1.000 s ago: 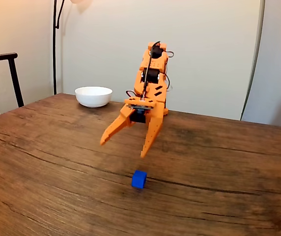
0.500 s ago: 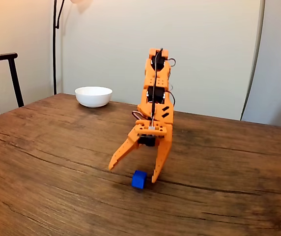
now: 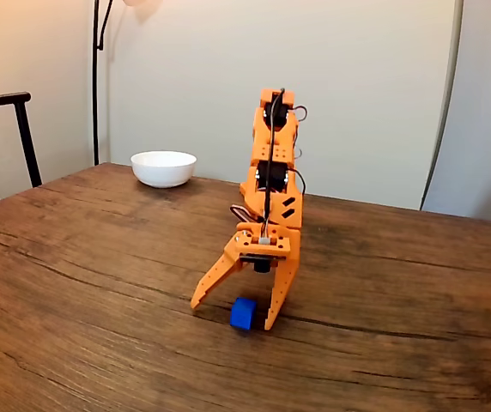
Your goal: Grasp the cube and drop it in the bowl
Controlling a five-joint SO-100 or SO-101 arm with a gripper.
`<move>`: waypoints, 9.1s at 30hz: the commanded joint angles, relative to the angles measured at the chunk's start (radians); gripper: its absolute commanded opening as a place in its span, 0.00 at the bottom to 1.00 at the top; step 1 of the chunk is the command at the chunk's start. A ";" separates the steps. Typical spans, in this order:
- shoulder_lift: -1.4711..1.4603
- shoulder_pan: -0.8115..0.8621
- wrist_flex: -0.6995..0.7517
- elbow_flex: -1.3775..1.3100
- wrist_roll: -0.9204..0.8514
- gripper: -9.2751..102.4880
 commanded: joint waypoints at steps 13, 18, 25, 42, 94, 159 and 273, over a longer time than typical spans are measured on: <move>0.003 -0.009 0.107 -0.031 -0.008 0.35; 0.003 -0.018 0.112 -0.025 -0.006 0.35; 0.002 -0.015 0.112 -0.023 -0.006 0.21; 0.017 -0.009 0.114 -0.038 0.005 0.18; 0.752 0.216 1.266 -0.204 0.186 0.11; 1.333 1.608 0.907 0.758 0.672 0.12; 2.526 0.187 0.968 1.802 0.150 0.15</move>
